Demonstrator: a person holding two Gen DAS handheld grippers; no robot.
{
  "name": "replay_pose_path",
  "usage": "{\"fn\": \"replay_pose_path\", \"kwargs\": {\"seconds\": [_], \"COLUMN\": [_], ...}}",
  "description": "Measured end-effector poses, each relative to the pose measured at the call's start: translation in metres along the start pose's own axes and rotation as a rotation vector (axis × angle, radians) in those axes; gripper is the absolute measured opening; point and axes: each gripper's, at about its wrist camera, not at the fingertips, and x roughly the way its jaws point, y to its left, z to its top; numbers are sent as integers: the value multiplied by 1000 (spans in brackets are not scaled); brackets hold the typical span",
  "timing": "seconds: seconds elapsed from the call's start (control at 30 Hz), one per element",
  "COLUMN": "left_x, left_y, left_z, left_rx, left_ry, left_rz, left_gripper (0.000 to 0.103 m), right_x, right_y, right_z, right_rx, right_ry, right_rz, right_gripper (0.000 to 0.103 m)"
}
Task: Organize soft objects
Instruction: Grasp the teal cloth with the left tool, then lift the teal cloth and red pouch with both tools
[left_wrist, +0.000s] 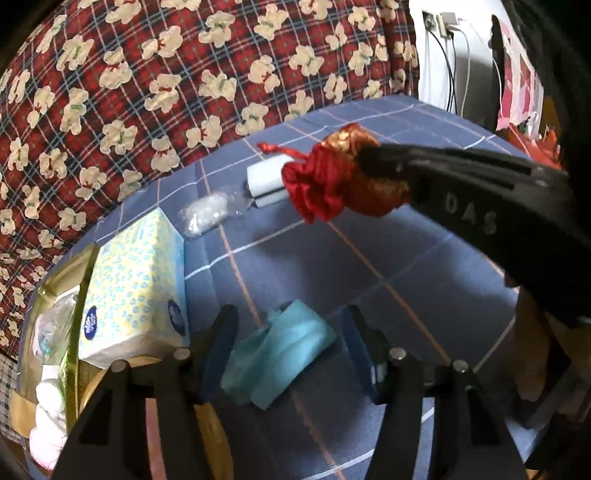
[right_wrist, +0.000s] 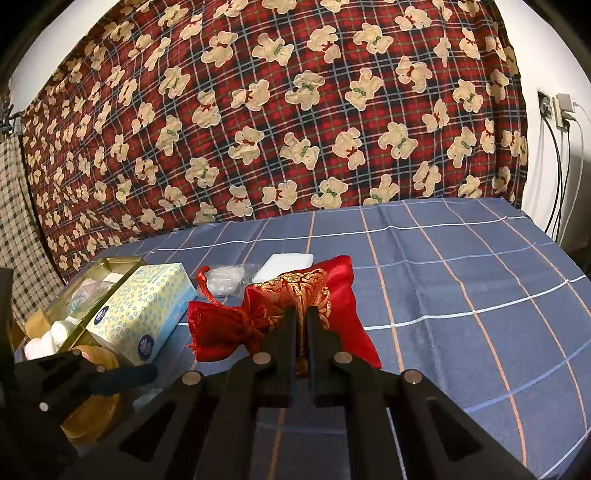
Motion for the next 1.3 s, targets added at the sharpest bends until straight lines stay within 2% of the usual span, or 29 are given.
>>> {"fn": "replay_pose_path", "kwargs": {"seconds": [0.07, 0.23, 0.27, 0.37, 0.5, 0.63, 1.3], "left_x": [5, 16, 16, 15, 11, 4, -6], "left_y": [-2, 4, 4, 1, 3, 6, 33], "left_z": [-1, -4, -4, -5, -7, -4, 2], "left_rx": [14, -28, -29, -28, -73, -107, -268], "left_ry": [17, 46, 48, 35, -21, -87, -208], "left_rz": [8, -48, -54, -55, -86, -72, -33], "left_gripper": [57, 30, 20, 12, 11, 11, 11], "right_x": [0, -1, -1, -2, -5, -5, -2], "right_y": [-1, -2, -2, -3, -2, -3, -4], "right_z": [0, 0, 0, 1, 1, 1, 2], "right_rx": [6, 9, 9, 10, 8, 10, 8], "right_ry": [0, -7, -7, -11, -22, -19, 4], "right_rz": [2, 0, -2, -3, -9, -12, -38], "right_gripper": [6, 6, 6, 6, 6, 6, 6]}}
